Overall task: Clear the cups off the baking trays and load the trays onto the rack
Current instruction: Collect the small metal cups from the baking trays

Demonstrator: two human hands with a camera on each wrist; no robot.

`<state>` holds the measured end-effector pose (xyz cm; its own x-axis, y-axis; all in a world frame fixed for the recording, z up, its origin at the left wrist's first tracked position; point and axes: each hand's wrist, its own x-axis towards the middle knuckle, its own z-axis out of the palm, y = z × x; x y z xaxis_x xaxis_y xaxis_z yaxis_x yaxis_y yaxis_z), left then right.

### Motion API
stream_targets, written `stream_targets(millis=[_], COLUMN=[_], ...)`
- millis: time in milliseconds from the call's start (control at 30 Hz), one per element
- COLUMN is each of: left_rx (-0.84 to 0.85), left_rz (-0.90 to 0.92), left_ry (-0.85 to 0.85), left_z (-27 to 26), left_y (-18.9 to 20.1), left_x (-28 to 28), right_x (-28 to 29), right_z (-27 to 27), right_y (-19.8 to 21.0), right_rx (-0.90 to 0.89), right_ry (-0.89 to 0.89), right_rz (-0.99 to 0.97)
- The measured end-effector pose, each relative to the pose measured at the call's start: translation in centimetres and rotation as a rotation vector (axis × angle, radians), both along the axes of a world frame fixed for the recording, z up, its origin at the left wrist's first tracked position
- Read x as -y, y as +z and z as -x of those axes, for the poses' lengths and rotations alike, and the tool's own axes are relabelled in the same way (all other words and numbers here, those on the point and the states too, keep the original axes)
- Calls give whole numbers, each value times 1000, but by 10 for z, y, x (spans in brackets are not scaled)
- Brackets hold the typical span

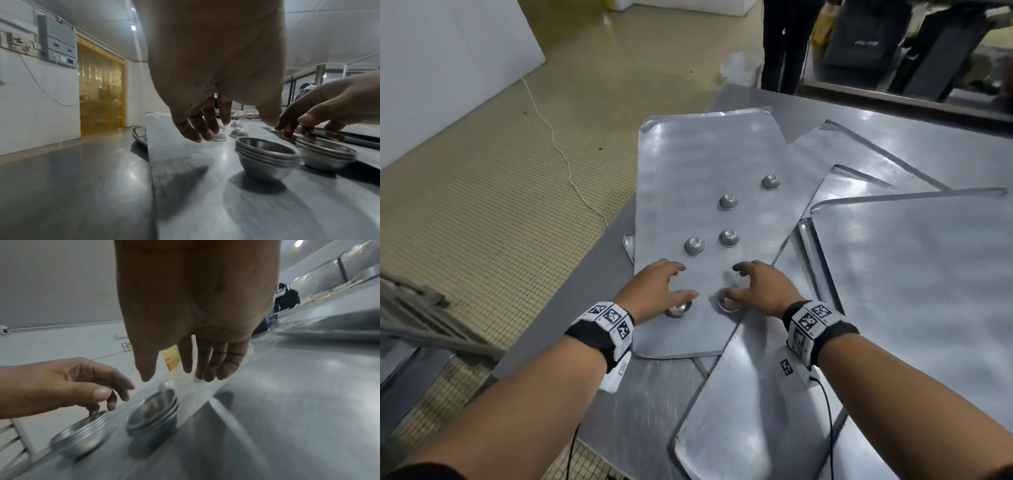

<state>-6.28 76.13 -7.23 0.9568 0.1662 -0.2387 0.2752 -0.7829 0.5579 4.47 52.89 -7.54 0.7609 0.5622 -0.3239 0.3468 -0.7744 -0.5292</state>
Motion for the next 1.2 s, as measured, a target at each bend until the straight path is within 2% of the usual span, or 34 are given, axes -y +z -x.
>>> stream_targets(millis=[267,633,1033,1200], left_rx=[50,-50,-13,45], left_rz=[-12,-35,89,138], left_ry=[-170,-337,-271,-249], left_z=[-61,-116,-116,-110], left_y=[2,-21,-36,-34], left_x=[-36,-46,-56,-58], right_x=[-22,-61,-79,-79], right_z=[-35,-59,-78,-74], right_y=[22,7,-16,-18], right_rx=[105,22,-22,60], right_ry=[-212,-307,-258,-302], right_rz=[27,108,249,246])
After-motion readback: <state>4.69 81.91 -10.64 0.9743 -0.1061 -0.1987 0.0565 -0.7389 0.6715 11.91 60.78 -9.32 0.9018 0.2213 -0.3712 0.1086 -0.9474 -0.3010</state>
